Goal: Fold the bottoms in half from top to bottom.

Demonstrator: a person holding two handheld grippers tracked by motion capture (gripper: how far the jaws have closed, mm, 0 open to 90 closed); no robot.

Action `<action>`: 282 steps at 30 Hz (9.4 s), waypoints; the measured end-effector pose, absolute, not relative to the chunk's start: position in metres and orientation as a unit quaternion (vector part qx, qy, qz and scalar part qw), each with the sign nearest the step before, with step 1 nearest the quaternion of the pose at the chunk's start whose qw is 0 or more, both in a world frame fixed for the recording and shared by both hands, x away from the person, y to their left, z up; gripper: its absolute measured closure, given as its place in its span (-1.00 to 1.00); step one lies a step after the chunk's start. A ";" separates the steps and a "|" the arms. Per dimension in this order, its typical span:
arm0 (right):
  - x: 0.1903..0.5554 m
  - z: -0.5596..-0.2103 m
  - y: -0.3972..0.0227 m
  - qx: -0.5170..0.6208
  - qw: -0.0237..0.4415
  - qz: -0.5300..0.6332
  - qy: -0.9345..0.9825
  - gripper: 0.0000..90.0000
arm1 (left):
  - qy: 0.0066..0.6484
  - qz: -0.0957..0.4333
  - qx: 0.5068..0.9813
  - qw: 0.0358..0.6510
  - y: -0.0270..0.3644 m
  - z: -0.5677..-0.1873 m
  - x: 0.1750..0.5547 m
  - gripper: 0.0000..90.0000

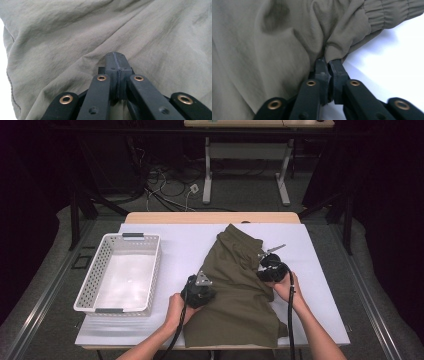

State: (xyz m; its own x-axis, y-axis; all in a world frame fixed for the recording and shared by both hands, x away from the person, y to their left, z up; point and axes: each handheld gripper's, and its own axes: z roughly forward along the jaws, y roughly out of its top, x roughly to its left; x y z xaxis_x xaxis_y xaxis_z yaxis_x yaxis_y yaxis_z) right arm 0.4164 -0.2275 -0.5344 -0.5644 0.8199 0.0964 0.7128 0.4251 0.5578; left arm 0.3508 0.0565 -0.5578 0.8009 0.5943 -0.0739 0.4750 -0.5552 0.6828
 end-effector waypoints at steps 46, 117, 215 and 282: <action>0.495 -0.541 -0.234 0.562 0.187 0.313 0.742 0.30 | 0.303 0.086 0.878 0.361 0.056 -0.558 0.350 0.99; 0.382 -0.517 -0.236 0.480 0.150 0.337 0.796 0.27 | 0.309 0.079 0.874 0.365 0.060 -0.558 0.352 0.88; 0.421 -0.506 -0.247 0.487 0.149 0.342 0.790 0.65 | 0.318 0.067 0.870 0.372 0.063 -0.557 0.352 0.70; 0.314 -0.525 -0.176 0.267 0.139 0.347 0.888 -0.23 | 0.312 0.106 0.867 0.374 0.089 -0.517 0.335 -0.67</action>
